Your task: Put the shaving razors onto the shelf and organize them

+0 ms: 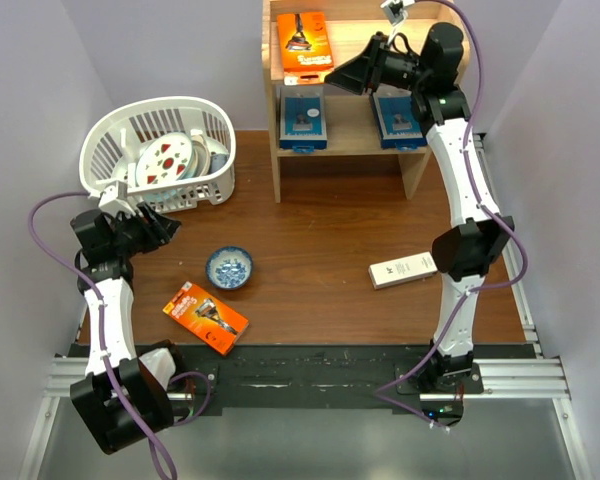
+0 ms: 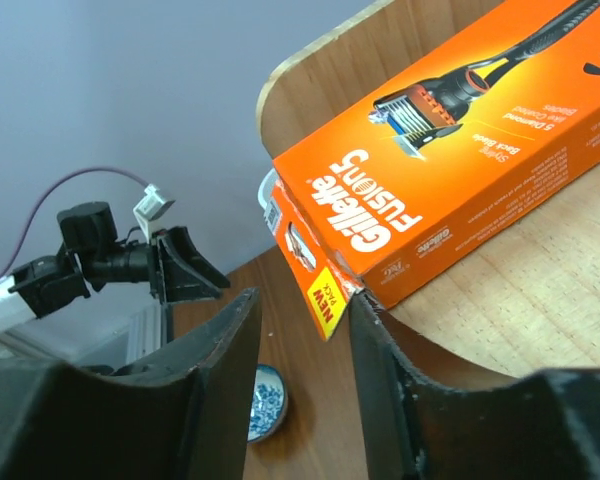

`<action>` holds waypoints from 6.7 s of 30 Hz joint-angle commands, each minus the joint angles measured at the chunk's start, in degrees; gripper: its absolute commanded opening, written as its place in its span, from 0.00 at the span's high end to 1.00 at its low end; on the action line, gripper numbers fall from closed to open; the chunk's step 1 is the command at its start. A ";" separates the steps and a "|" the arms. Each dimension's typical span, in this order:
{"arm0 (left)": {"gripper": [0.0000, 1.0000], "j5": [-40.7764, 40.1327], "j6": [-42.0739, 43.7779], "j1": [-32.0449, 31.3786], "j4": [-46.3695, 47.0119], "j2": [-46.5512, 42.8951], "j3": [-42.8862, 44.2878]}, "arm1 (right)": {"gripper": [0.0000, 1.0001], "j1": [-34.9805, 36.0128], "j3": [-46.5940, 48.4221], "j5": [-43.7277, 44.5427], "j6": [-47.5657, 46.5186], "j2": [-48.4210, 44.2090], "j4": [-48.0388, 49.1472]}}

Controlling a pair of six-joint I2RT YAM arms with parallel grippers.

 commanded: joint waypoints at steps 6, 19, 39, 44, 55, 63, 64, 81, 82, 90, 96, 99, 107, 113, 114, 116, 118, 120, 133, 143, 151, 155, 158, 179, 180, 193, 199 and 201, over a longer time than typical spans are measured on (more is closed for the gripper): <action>0.43 1.37 -0.66 0.65 2.74 -1.41 -0.77 | 0.47 0.92 0.57 3.26 -3.27 -4.60 -3.17; 0.43 1.81 -2.24 0.65 4.94 -2.29 -2.53 | 0.53 3.12 -2.77 5.72 -5.65 -7.59 -6.69; 0.43 1.90 -2.07 0.91 4.41 -4.49 -4.11 | 0.80 4.00 -11.91 3.36 -6.80 -13.04 -10.48; 0.43 2.08 -2.33 0.91 4.94 -3.87 -4.20 | 0.89 7.60 -11.04 2.56 -4.51 -13.22 -6.35; 0.43 1.55 -1.37 1.35 3.62 -5.19 -4.64 | 0.90 9.72 -3.83 7.74 -5.64 -8.21 -7.40; 0.43 1.55 -1.10 1.70 3.10 -5.28 -4.90 | 0.90 9.72 1.97 10.02 -6.87 -3.73 -7.93; 0.43 1.55 -0.93 1.79 3.01 -5.28 -4.90 | 0.90 9.71 2.50 10.38 -6.96 -3.03 -7.93; 0.43 1.64 -1.10 2.76 2.83 -5.28 -5.78 | 0.87 9.10 8.38 11.43 -7.31 1.46 -6.43; 0.43 1.64 -1.10 2.76 2.83 -5.01 -5.70 | 0.87 9.01 9.70 11.78 -7.31 1.90 -6.43; 0.43 1.99 -1.02 2.67 2.57 -4.84 -4.46 | 0.85 9.01 8.40 8.90 -7.14 0.77 -5.91; 0.43 2.42 -1.19 2.85 2.04 -6.33 -5.08 | 0.66 9.98 3.83 1.95 -3.89 -4.33 0.42; 0.43 3.48 2.74 2.76 -1.20 -5.63 -2.46 | 0.54 12.08 -1.08 -1.92 -3.36 -8.28 1.39; 0.39 2.96 17.50 2.76 -12.19 -0.09 11.78 | 0.35 22.69 -32.27 4.46 -22.60 -22.59 -18.20; 0.41 4.08 38.89 2.85 -29.74 11.49 22.30 | 0.32 32.89 -56.10 15.19 -20.84 -28.94 -13.28; 0.41 4.79 43.50 2.85 -33.17 14.64 24.08 | 0.32 34.57 -58.47 17.82 -24.16 -29.47 -14.77; 0.41 5.94 56.99 2.76 -40.74 16.69 26.72 | 0.32 39.48 -59.72 22.14 -26.47 -29.04 -16.53; 0.41 6.03 65.39 2.85 -46.70 18.19 26.91 | 0.32 41.87 -61.04 24.53 -26.92 -26.85 -16.28; 0.41 6.12 76.73 2.85 -50.85 19.50 26.21 | 0.32 44.34 -60.61 25.49 -26.65 -24.83 -14.88; 0.42 -0.83 88.02 2.32 -47.71 24.60 13.12 | 0.27 51.02 -48.84 38.68 -20.67 -3.47 -11.96; 0.45 -1.27 87.23 2.14 -47.18 29.00 11.27 | 0.31 48.48 -34.34 42.64 -18.92 9.01 -13.81; 0.45 -1.52 84.68 2.14 -46.13 30.58 10.83 | 0.31 43.73 -21.59 40.44 -19.62 19.56 -12.15; 0.46 -4.16 86.69 2.23 -46.04 31.02 10.13 | 0.32 43.47 -24.28 39.56 -21.81 15.81 -13.28; 0.46 -4.95 90.38 2.14 -47.61 30.58 9.34 | 0.32 44.43 -32.28 37.38 -26.01 8.42 -13.64; 0.49 -3.29 92.94 -11.74 -48.06 24.61 0.02 | 0.35 48.93 -50.84 49.66 -43.08 0.59 -18.56; 0.49 -2.85 92.77 -12.18 -48.23 24.61 0.02 | 0.36 48.39 -51.63 50.02 -43.78 0.32 -18.82; 0.49 2.86 81.44 -11.40 -49.47 24.70 8.80 | 0.36 40.47 -56.37 35.09 -40.74 -9.86 -17.86; 0.50 3.58 70.02 -10.25 -46.06 20.66 13.55 | 0.31 48.55 -61.47 31.13 -38.08 -14.17 -15.93; 0.50 0.08 64.21 -10.16 -43.24 18.64 13.81 | 0.30 50.05 -63.58 30.33 -37.55 -15.23 -14.35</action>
